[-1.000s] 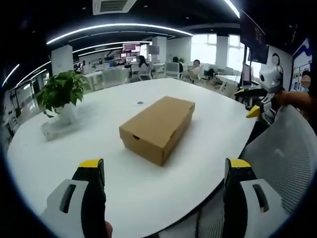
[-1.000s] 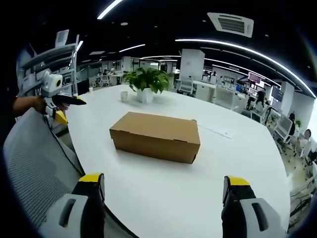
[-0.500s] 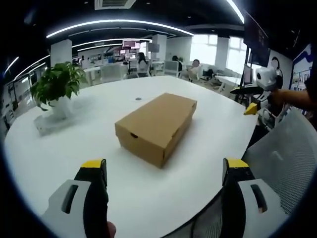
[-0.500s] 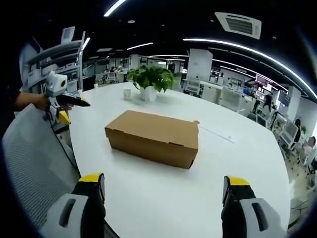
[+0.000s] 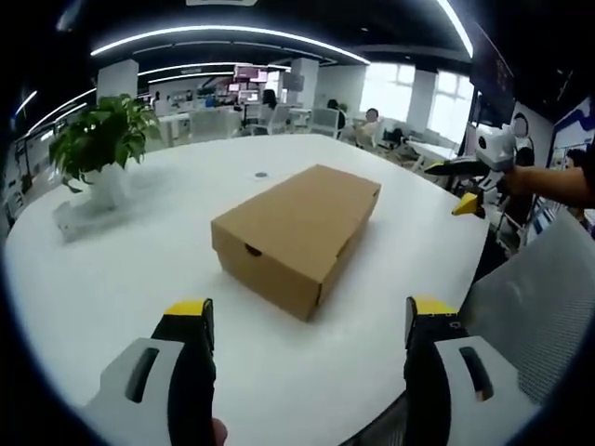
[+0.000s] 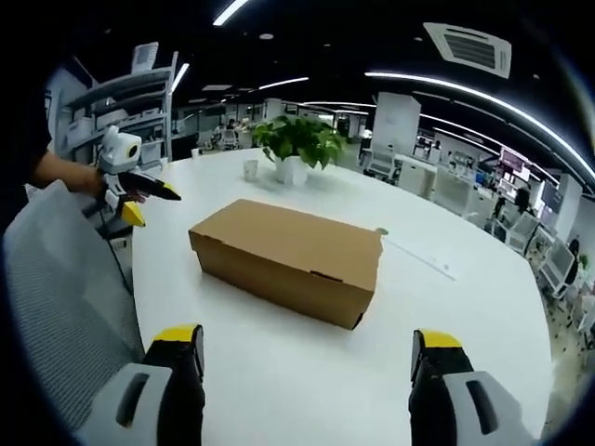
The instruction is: Operate the shoe box by opening the lid, removing the specified soft item, and placing it in the target area until the item is outside and the box remains undamaged.
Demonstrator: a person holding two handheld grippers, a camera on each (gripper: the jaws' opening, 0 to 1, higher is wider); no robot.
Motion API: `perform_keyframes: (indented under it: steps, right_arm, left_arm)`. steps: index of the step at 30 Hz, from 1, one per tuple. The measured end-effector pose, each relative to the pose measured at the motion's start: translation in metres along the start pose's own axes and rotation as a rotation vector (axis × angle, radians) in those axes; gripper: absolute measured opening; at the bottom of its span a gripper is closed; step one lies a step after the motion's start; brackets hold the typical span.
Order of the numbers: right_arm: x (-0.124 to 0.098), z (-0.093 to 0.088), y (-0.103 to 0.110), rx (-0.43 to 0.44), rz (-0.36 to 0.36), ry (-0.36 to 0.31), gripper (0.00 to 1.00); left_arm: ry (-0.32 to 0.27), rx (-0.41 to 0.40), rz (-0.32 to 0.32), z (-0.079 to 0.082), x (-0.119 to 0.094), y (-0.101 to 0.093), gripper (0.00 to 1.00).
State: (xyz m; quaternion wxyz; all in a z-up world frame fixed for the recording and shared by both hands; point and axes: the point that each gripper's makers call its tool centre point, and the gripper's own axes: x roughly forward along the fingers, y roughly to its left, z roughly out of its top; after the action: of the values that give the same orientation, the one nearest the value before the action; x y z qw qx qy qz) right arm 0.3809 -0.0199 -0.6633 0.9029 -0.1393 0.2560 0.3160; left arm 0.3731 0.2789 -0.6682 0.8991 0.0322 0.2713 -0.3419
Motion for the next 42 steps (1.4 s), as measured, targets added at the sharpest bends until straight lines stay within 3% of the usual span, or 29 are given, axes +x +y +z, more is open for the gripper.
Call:
perform_keyframes:
  steps: [14,25,29,34,42]
  right_arm:
    - [0.035,-0.003,-0.018,-0.024,0.069,0.006,0.75]
    - [0.059,-0.006,-0.033,-0.032,0.102,0.03,0.71]
    - [0.069,-0.012,-0.04,-0.05,0.099,0.079,0.68]
    - [0.079,-0.009,-0.04,-0.077,0.127,0.099,0.69]
    - [0.1,-0.01,-0.042,-0.075,0.17,0.132,0.69]
  left_arm:
    - [0.003,0.012,0.025,-0.001,0.024,0.015,0.69]
    - [0.036,0.037,0.001,-0.003,0.039,0.008,0.66]
    - [0.055,0.018,-0.006,-0.005,0.046,0.005,0.66]
    - [0.09,0.075,-0.015,-0.01,0.052,-0.005,0.66]
    - [0.093,-0.013,0.033,-0.009,0.067,-0.004,0.67]
